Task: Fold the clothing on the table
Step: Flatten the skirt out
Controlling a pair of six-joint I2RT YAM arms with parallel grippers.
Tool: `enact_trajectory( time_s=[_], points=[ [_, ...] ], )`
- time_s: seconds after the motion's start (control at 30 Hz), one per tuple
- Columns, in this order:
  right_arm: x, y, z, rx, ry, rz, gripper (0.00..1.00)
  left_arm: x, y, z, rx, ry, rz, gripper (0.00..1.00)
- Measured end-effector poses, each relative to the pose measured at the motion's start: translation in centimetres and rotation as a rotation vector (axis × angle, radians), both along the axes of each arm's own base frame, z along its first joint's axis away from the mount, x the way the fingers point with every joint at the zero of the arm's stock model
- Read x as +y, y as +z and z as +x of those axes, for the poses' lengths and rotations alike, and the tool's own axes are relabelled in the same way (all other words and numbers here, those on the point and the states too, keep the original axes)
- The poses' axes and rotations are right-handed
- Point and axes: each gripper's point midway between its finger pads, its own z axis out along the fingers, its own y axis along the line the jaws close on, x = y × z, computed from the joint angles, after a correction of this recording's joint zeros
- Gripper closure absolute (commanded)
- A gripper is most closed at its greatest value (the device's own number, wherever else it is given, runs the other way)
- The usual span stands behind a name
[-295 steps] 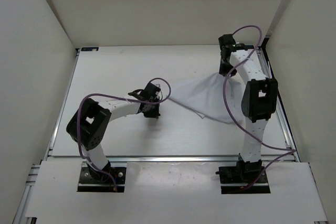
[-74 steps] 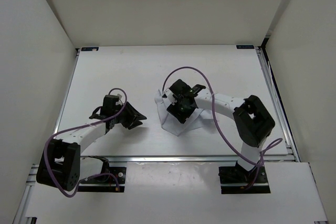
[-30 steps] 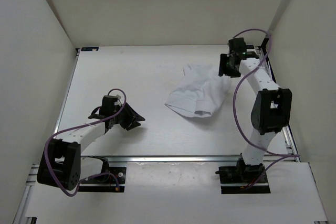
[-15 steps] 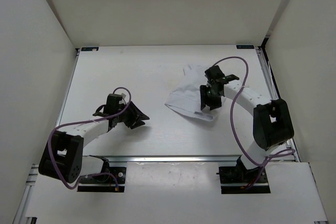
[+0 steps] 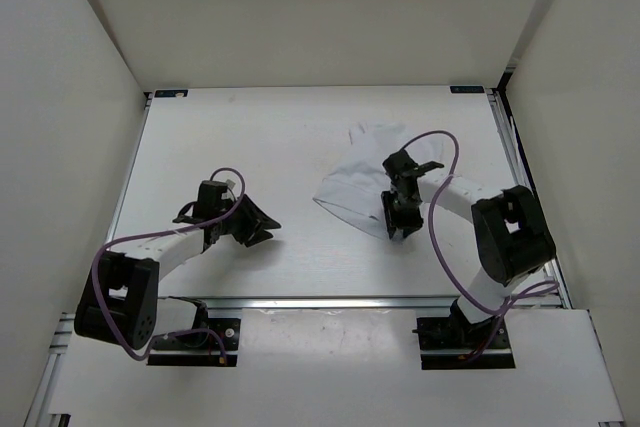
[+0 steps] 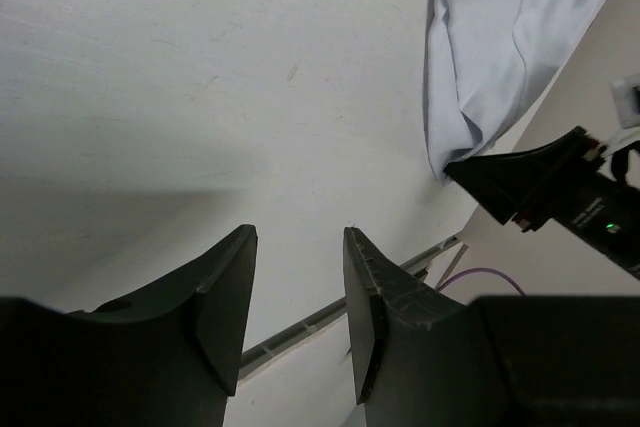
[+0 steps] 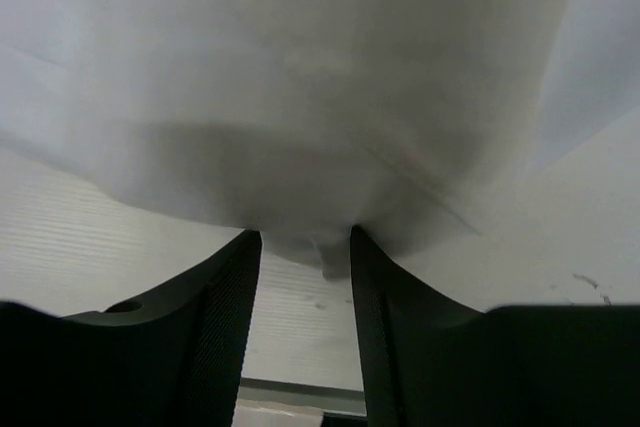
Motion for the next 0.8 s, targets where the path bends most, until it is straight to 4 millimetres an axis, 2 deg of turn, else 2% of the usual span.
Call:
enact_trajectory(
  time_s=[0.07,0.13,0.2,0.37,0.47,0.53,0.63,0.8],
  points=[
    [-0.9,-0.9,-1.4,0.03,0.017,-0.051,0.5,0.2,-0.1,-0.1,0.005,0.003,0.001,0.49],
    [-0.8,-0.5,-2.0,0.011,0.076,-0.097,0.48,0.3,-0.1,-0.1,0.004,0.004,0.001,0.49],
    [0.0,0.4,-2.0,-0.032,0.16,-0.128,0.47,0.4,-0.1,-0.2,0.004,0.003,0.003,0.49],
    [5.0,5.0,1.3,-0.243,0.364,-0.126,0.44,0.5,0.0,-0.2,0.009,0.004,0.0,0.49],
    [6.7,6.8,2.9,-0.333,0.442,-0.135,0.45,0.7,0.1,-0.2,0.004,0.009,0.0,0.49],
    [6.8,6.6,3.6,-0.348,0.482,-0.173,0.45,0.9,0.3,-0.1,-0.003,0.014,0.0,0.49],
    [6.2,4.8,3.7,-0.316,0.549,-0.253,0.44,1.2,0.6,-0.2,-0.009,0.017,0.003,0.49],
    [4.7,2.5,2.9,-0.26,0.626,-0.338,0.46,1.5,1.0,-0.2,-0.023,0.022,0.004,0.49]
  ],
)
